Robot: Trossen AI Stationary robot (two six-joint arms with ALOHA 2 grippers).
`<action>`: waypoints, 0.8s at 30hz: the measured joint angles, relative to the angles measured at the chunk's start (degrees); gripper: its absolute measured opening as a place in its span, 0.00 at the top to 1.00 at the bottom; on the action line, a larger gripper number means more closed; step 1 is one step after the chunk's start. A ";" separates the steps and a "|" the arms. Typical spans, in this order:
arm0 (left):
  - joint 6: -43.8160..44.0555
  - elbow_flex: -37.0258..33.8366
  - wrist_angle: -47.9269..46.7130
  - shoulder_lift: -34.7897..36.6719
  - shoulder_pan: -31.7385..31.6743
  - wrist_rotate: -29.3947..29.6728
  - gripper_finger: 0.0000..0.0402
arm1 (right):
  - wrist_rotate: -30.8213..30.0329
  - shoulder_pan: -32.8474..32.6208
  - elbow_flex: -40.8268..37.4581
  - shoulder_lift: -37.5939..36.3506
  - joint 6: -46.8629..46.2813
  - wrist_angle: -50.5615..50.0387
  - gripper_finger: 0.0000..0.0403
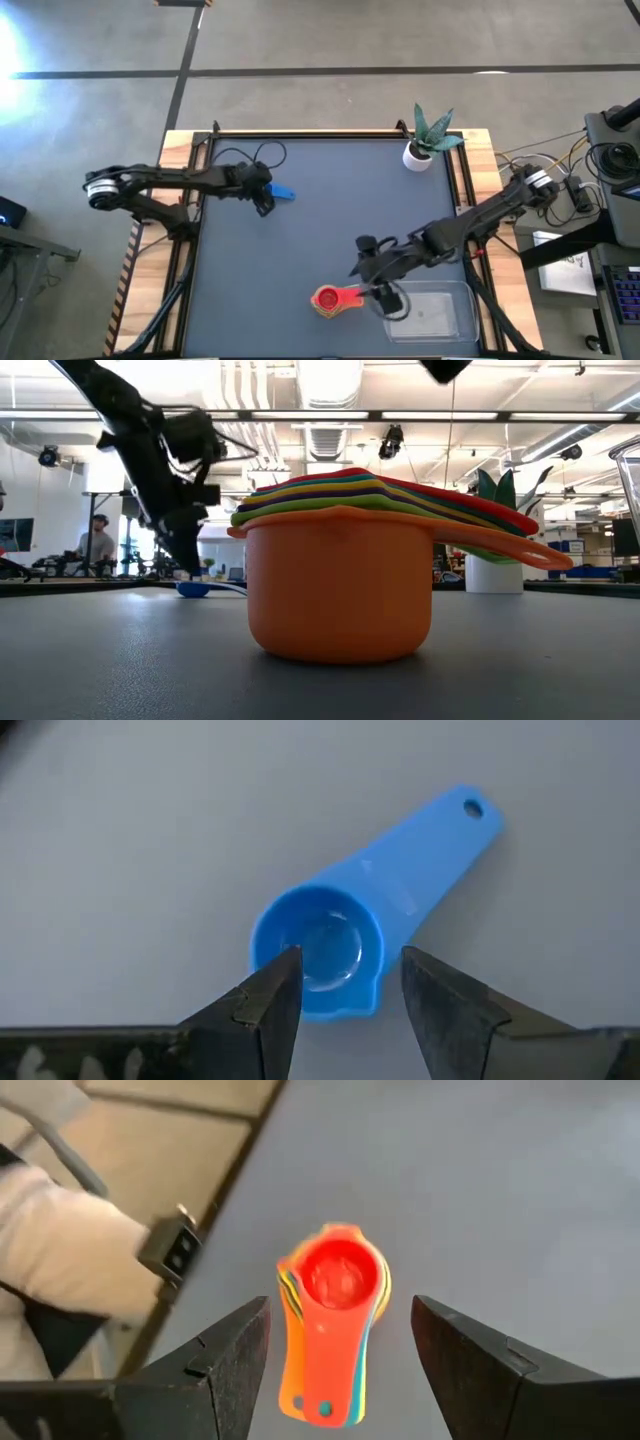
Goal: Nest measuring cups in basket
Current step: Stack the blue measuring cup on top of the red measuring cup
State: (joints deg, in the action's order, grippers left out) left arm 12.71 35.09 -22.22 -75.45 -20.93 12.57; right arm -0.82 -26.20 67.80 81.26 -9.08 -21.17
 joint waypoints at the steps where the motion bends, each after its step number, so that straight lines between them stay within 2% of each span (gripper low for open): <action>1: -0.09 -0.17 0.13 -0.85 -0.21 0.15 0.62 | 0.04 0.04 -1.14 -1.42 0.01 1.15 0.43; 10: -0.04 2.13 0.77 -8.64 -0.56 0.34 0.62 | -1.09 2.27 -14.90 -12.69 -3.17 10.43 0.43; 19: -0.20 8.49 -2.59 -16.16 -0.28 1.34 0.62 | -1.55 3.37 -22.36 -16.99 -6.38 14.46 0.43; 22: 0.18 10.67 -4.54 -17.64 -0.23 2.28 0.67 | -2.24 3.37 -22.68 -17.03 -6.42 14.56 0.43; 24: 0.54 11.95 -5.95 -18.26 -0.23 2.15 0.75 | -2.25 3.37 -22.63 -16.92 -6.47 14.73 0.43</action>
State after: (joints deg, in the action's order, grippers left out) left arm 13.25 47.04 -28.17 -93.71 -21.17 14.72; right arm -3.07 -22.83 45.17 64.34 -15.55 -6.44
